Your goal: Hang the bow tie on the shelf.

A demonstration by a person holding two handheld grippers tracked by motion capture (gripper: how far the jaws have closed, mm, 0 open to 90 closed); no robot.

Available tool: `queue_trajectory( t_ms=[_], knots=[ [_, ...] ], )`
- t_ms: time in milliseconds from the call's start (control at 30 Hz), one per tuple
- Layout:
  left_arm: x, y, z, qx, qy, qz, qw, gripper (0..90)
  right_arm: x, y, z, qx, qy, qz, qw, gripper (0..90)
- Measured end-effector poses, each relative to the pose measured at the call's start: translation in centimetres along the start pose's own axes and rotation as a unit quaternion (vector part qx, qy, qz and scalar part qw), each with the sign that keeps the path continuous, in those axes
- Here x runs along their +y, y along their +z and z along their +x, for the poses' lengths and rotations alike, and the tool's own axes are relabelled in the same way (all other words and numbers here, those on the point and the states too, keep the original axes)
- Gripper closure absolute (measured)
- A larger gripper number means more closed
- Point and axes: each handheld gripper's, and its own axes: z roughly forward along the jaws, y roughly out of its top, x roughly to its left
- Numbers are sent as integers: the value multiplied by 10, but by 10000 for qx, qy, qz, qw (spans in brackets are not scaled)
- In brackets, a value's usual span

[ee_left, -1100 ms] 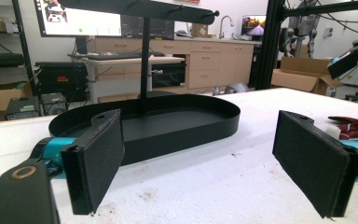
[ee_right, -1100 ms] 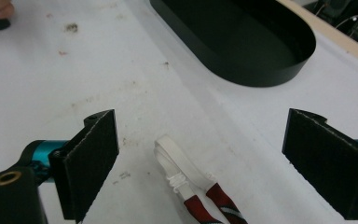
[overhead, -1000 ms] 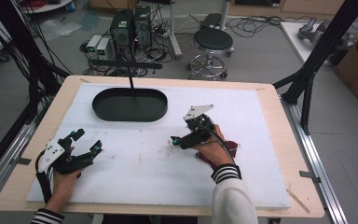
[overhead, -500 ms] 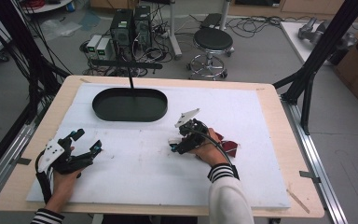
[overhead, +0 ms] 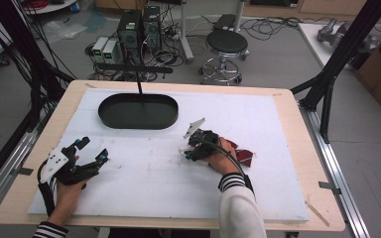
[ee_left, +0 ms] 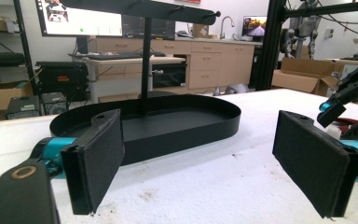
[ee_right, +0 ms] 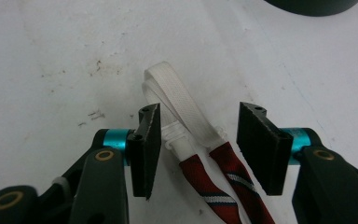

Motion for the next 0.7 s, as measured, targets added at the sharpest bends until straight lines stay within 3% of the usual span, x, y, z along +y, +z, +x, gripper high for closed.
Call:
queue_trajectory(
  t_ms=[233, 333, 700],
  knots=[
    [0, 0, 0, 6, 3, 5, 10000, 168, 2, 1, 1, -56, -81, 44, 9999, 655],
    [0, 0, 0, 5, 3, 5, 10000, 168, 3, 0, 1, -141, -72, 80, 9998, 802],
    [0, 0, 0, 6, 1, 1, 10000, 168, 4, -3, 1, -139, 66, -87, 9998, 872]
  ],
)
